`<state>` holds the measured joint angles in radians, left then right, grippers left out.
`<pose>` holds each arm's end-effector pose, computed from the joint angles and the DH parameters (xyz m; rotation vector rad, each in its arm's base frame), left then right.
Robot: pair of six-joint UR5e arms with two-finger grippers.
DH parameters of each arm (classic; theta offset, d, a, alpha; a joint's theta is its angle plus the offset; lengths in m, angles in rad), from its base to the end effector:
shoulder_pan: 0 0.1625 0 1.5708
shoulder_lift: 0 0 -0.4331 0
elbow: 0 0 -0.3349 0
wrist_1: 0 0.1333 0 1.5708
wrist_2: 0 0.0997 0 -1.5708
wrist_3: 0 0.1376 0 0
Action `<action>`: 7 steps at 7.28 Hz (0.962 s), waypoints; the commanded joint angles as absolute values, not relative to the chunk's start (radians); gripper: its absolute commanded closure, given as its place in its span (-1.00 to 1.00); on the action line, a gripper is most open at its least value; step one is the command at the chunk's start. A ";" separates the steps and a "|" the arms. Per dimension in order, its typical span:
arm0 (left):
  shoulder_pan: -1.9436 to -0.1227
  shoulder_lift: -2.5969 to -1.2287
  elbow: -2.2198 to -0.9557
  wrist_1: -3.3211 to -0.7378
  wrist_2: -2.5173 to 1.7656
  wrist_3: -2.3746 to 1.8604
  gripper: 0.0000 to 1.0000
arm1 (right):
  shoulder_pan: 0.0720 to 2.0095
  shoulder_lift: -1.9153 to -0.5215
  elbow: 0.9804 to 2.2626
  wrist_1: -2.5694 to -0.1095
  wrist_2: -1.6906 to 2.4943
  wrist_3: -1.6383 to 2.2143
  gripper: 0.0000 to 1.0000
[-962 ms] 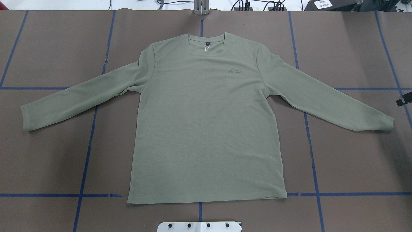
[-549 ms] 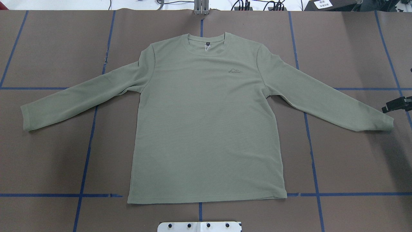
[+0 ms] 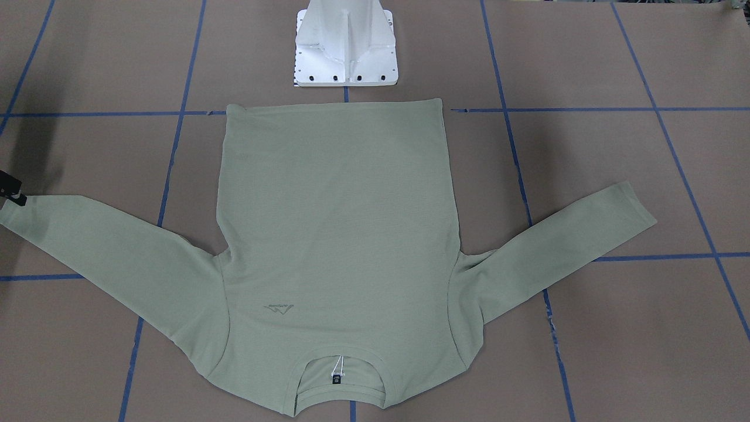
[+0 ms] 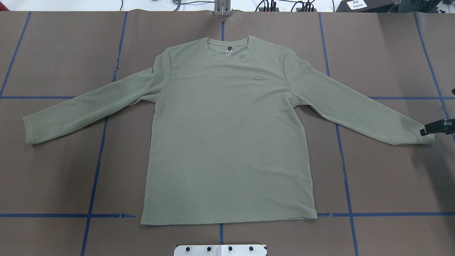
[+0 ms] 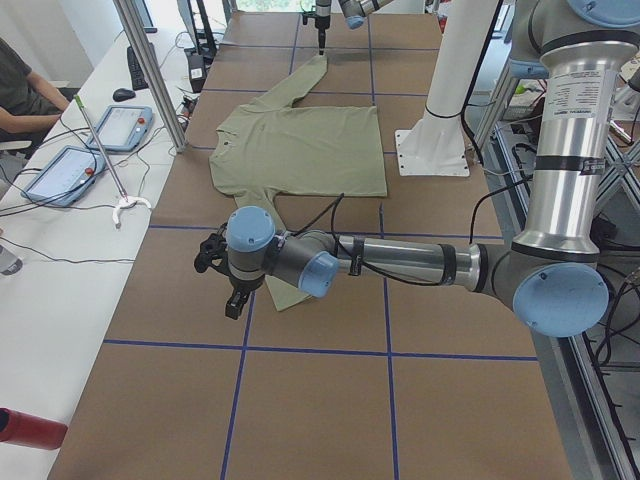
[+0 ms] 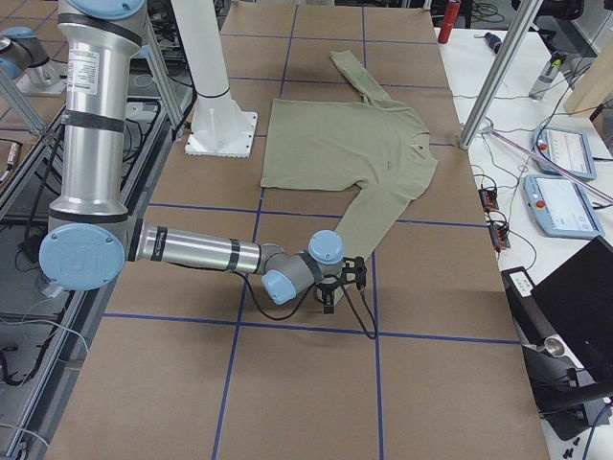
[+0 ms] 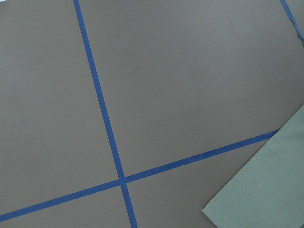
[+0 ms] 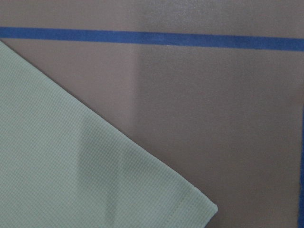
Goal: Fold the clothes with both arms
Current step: 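Grasp the sleeve cuff with the right gripper and lift it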
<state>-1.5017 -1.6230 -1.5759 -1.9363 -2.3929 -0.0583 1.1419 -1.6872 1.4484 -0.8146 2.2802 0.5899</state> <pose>0.0012 -0.4874 0.6203 0.3463 0.8334 0.1838 -0.1322 -0.3941 0.7133 0.0942 -0.8455 -0.0323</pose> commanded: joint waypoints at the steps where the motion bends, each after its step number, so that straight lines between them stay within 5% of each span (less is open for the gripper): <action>1: -1.502 -1.623 -1.574 -1.937 -2.393 -0.057 -1.00 | 1.138 -1.678 1.421 -0.808 2.278 0.574 -0.93; 3: -1.502 -1.623 -1.574 -1.937 -2.393 -0.055 -1.00 | 1.137 -1.666 1.419 -0.813 2.283 0.569 -0.89; 5: -1.502 -1.623 -1.575 -1.937 -2.393 -0.052 -1.00 | 1.131 -1.666 1.419 -0.815 2.286 0.569 -0.52; 7: -1.502 -1.623 -1.574 -1.937 -2.393 -0.051 -1.00 | 1.131 -1.667 1.420 -0.815 2.287 0.569 -0.51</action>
